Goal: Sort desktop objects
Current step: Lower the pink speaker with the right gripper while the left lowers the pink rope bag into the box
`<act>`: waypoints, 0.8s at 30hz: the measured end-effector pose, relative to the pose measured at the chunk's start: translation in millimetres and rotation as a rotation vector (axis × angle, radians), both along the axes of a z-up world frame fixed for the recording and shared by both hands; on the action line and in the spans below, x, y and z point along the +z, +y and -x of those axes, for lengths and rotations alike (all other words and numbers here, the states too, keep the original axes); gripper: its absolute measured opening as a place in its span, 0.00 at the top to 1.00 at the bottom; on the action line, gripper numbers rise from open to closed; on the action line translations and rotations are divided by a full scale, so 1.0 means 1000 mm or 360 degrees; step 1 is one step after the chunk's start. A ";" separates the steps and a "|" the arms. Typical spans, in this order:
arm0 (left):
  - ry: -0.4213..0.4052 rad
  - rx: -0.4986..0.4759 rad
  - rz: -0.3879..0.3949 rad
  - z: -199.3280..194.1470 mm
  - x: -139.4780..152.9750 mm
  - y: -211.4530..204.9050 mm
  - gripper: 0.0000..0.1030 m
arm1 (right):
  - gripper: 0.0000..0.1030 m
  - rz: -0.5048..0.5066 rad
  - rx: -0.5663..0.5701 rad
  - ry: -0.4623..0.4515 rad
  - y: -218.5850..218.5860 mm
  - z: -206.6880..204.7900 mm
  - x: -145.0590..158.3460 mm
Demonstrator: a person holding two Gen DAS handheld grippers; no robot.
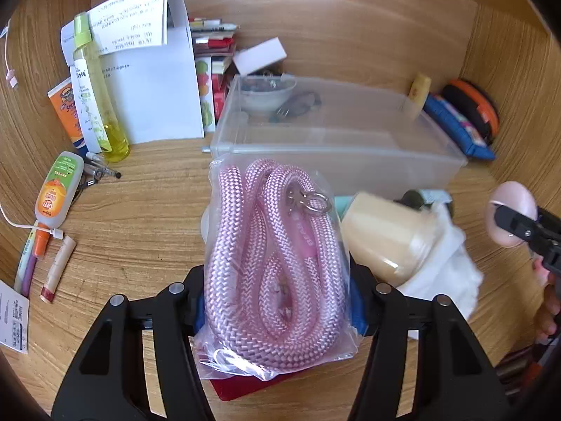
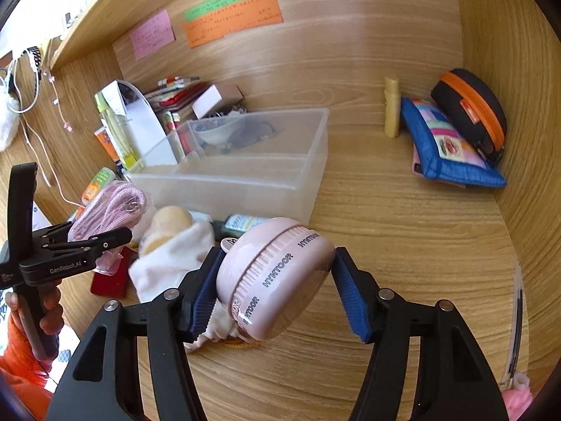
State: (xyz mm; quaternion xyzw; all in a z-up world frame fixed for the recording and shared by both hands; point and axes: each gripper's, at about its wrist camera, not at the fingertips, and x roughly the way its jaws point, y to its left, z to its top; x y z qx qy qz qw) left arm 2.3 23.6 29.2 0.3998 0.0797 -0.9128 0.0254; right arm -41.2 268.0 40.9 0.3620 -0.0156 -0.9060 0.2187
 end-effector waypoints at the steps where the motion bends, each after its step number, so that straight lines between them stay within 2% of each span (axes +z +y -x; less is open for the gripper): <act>1: 0.0019 -0.0012 -0.0010 -0.002 0.004 -0.002 0.43 | 0.43 0.0010 0.0004 0.0008 -0.001 0.000 0.002; 7: 0.0113 -0.0007 -0.0039 -0.007 0.029 -0.015 0.43 | 0.43 0.0021 0.0032 0.0070 -0.008 0.005 0.015; 13: 0.0217 0.0003 0.0001 -0.002 0.049 -0.028 0.43 | 0.43 0.0050 0.0023 0.0127 -0.014 0.020 0.025; 24: 0.0237 -0.0059 -0.0058 0.042 0.067 -0.050 0.43 | 0.43 0.0088 0.0050 0.0222 -0.031 0.059 0.055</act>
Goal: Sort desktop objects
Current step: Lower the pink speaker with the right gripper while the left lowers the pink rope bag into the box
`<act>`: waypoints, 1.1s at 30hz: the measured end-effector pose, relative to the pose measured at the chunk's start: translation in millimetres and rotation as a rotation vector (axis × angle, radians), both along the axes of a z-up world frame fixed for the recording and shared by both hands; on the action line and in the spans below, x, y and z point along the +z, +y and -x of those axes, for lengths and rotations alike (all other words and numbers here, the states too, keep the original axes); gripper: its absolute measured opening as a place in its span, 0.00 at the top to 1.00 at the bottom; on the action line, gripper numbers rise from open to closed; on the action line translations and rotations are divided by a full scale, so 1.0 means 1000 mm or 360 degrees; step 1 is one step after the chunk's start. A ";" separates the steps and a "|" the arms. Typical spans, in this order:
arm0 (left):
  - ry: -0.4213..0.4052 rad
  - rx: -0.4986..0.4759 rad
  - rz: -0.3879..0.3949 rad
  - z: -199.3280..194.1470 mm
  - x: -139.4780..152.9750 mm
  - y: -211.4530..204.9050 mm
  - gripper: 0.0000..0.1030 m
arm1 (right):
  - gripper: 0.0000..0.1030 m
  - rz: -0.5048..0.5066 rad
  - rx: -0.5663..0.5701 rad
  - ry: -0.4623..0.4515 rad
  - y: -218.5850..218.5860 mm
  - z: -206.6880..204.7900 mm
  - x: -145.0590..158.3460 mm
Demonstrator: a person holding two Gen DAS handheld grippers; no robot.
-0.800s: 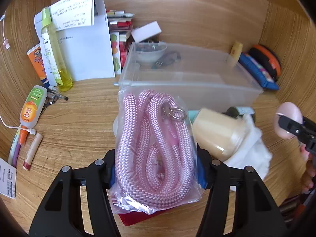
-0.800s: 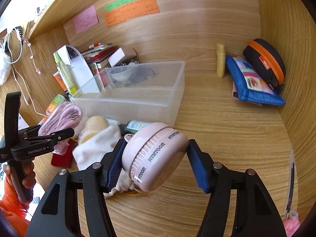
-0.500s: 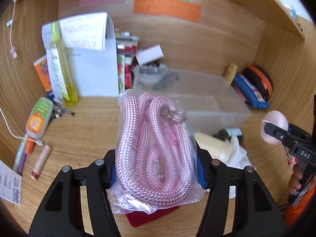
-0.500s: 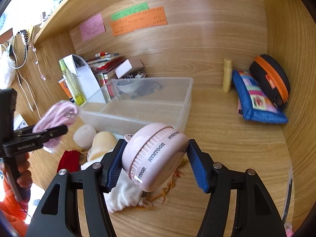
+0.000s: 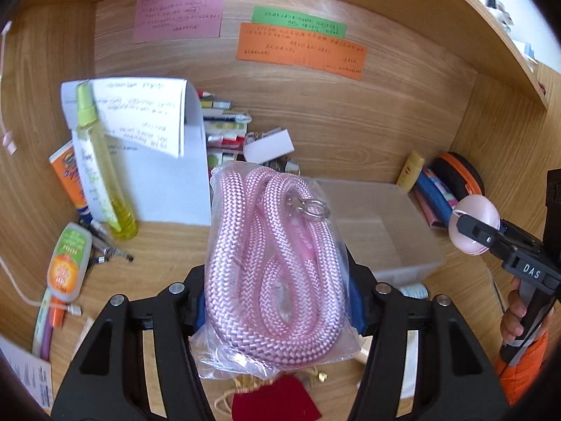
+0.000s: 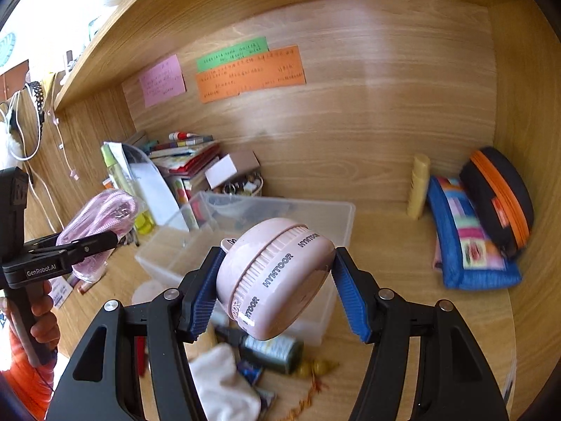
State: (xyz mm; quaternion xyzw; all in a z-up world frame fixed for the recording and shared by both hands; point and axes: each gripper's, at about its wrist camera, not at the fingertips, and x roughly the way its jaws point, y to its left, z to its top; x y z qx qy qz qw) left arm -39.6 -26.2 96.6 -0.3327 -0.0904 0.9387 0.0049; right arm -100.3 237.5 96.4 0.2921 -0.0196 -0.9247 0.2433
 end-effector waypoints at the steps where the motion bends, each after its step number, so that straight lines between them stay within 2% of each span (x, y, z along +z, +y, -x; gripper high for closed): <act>1: 0.0005 -0.0005 0.0014 0.006 0.002 0.001 0.43 | 0.43 -0.0008 0.0003 0.0002 -0.002 0.003 0.001; 8: -0.0018 -0.0014 0.0044 0.040 0.004 0.002 0.43 | 0.43 -0.0042 0.0044 -0.0055 -0.024 0.034 -0.003; 17: -0.0164 -0.0095 0.0086 0.084 -0.028 0.016 0.43 | 0.43 -0.0150 0.0022 -0.0159 -0.046 0.059 -0.032; 23: -0.0241 -0.0167 0.0131 0.099 -0.047 0.032 0.43 | 0.43 -0.0219 0.0036 -0.0219 -0.052 0.064 -0.049; 33: -0.0301 -0.0137 0.0188 0.110 -0.064 0.039 0.43 | 0.43 -0.0278 0.0028 -0.0244 -0.061 0.067 -0.060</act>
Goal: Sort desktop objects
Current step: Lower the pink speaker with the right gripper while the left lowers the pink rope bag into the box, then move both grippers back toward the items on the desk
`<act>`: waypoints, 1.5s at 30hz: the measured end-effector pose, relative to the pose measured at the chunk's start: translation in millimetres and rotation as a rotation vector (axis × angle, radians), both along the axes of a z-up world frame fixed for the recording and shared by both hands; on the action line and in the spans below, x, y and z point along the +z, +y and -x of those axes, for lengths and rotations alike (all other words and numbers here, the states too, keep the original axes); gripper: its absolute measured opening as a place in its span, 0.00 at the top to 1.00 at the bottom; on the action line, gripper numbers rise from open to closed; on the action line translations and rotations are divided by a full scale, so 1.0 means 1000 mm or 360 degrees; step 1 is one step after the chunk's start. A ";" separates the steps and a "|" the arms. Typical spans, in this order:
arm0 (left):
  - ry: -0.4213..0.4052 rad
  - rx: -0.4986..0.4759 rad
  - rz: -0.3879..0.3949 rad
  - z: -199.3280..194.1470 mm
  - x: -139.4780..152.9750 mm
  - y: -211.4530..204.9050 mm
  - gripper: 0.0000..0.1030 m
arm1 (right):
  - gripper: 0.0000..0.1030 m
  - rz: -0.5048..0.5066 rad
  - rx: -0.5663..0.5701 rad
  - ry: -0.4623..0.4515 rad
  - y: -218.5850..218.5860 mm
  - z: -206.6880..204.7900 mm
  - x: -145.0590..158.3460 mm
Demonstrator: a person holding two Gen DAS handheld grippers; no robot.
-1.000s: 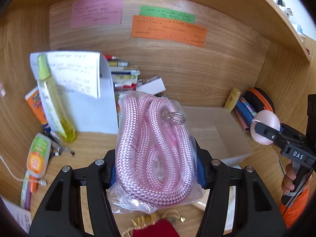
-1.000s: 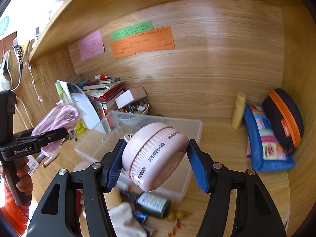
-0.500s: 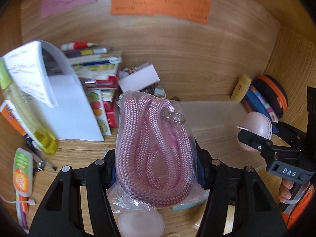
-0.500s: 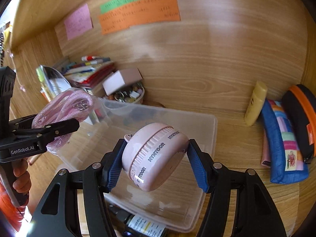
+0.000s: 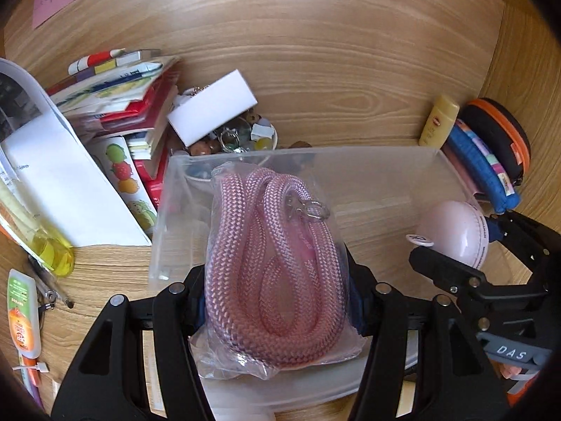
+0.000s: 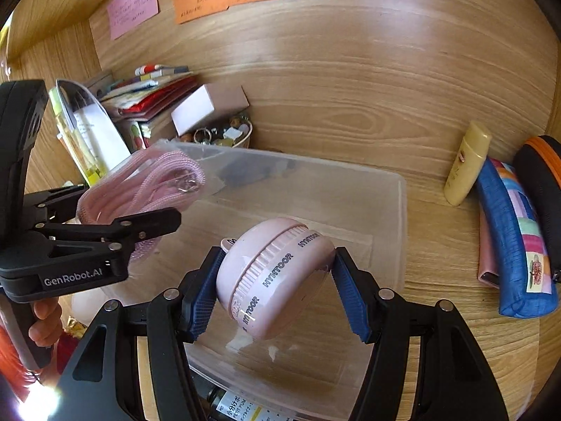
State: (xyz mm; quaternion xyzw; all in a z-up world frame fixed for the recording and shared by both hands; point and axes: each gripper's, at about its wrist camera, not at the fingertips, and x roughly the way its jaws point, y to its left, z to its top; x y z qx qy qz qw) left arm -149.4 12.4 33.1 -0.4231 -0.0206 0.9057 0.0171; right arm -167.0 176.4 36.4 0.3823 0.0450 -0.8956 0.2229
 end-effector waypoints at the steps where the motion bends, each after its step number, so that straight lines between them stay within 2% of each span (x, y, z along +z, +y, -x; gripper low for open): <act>1: 0.0007 0.0010 0.0009 0.000 -0.001 0.000 0.43 | 0.43 -0.0007 0.0000 0.0002 -0.001 0.000 0.000; 8: 0.0030 -0.0007 0.0125 0.003 -0.009 0.012 0.43 | 0.43 -0.0054 0.0002 0.0014 -0.006 0.001 -0.005; 15: 0.0048 -0.0014 0.0148 0.004 -0.011 0.015 0.42 | 0.43 -0.0124 0.0017 0.0047 -0.013 0.000 -0.008; 25: 0.0130 -0.0002 0.0189 -0.004 -0.001 0.020 0.30 | 0.40 -0.0108 0.0004 0.0072 -0.011 -0.002 -0.006; 29: 0.0171 0.0015 0.0143 -0.009 0.009 0.015 0.21 | 0.30 -0.0073 -0.0034 0.0118 -0.006 -0.005 0.002; 35: 0.0285 0.0011 0.0186 -0.028 0.034 0.017 0.17 | 0.26 -0.0056 -0.0066 0.0253 0.002 -0.020 0.028; 43: 0.0339 -0.0025 0.0196 -0.064 0.051 0.019 0.15 | 0.21 -0.0042 -0.0055 0.0355 0.012 -0.055 0.051; 45: 0.0370 -0.0005 0.0193 -0.075 0.054 0.016 0.09 | 0.21 -0.0057 -0.0050 0.0373 0.014 -0.066 0.054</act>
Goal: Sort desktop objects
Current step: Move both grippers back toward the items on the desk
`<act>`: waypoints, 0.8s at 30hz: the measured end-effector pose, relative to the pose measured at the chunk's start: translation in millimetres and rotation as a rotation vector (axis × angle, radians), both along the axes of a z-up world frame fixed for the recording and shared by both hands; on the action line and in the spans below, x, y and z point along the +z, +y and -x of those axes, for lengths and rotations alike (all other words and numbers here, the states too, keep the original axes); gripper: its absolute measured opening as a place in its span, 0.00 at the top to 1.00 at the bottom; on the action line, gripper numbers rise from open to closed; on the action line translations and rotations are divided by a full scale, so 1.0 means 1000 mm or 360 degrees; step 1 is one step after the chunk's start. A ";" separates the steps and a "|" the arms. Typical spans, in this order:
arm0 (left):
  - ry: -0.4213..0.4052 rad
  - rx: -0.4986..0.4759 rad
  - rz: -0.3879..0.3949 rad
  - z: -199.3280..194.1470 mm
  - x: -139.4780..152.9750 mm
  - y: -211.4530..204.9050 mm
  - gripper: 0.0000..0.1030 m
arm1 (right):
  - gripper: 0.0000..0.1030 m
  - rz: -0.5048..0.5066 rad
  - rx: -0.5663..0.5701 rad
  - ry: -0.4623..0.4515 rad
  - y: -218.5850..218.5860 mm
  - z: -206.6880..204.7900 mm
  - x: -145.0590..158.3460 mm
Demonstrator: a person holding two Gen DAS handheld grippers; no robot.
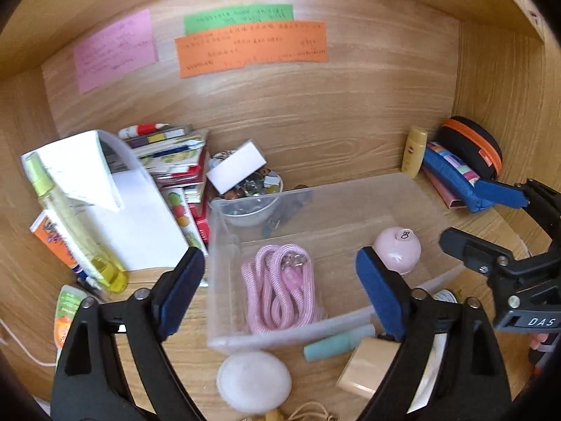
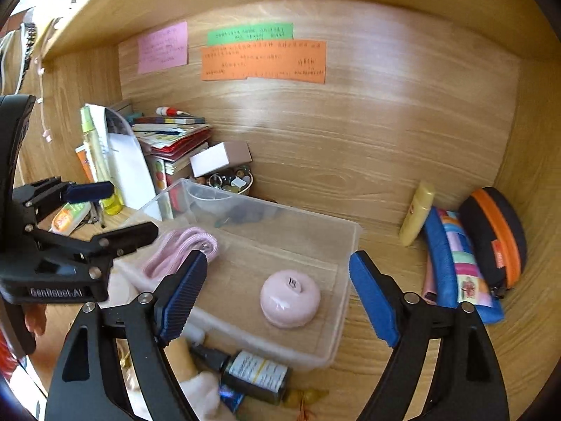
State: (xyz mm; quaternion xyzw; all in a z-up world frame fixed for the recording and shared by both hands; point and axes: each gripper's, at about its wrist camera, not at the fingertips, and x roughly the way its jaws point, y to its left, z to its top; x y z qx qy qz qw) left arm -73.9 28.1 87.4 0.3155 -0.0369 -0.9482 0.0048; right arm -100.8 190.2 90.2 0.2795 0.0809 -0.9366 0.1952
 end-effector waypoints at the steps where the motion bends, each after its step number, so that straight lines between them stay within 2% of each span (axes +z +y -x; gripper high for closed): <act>1: 0.0025 0.0005 -0.0010 -0.007 0.002 -0.003 0.04 | 0.21 -0.0009 0.0003 0.0010 0.001 -0.005 0.001; 6: 0.0094 0.0013 -0.0086 -0.036 0.011 -0.017 0.03 | 0.19 -0.0056 0.0026 0.0034 0.004 -0.030 0.001; 9: 0.0120 0.0062 -0.0100 -0.052 0.017 -0.029 0.02 | 0.17 -0.0047 0.0059 -0.0003 0.004 -0.040 -0.003; 12: 0.0094 0.0083 -0.0120 -0.062 0.018 -0.040 0.01 | 0.17 -0.0046 0.0092 -0.0043 0.003 -0.048 -0.008; 17: -0.0028 0.0077 -0.0175 -0.078 0.001 -0.053 0.01 | 0.17 -0.0089 0.0124 -0.0080 0.004 -0.065 -0.019; 24: -0.0331 0.0100 -0.0256 -0.093 -0.048 -0.070 0.01 | 0.17 -0.0195 0.0177 -0.0174 -0.003 -0.082 -0.042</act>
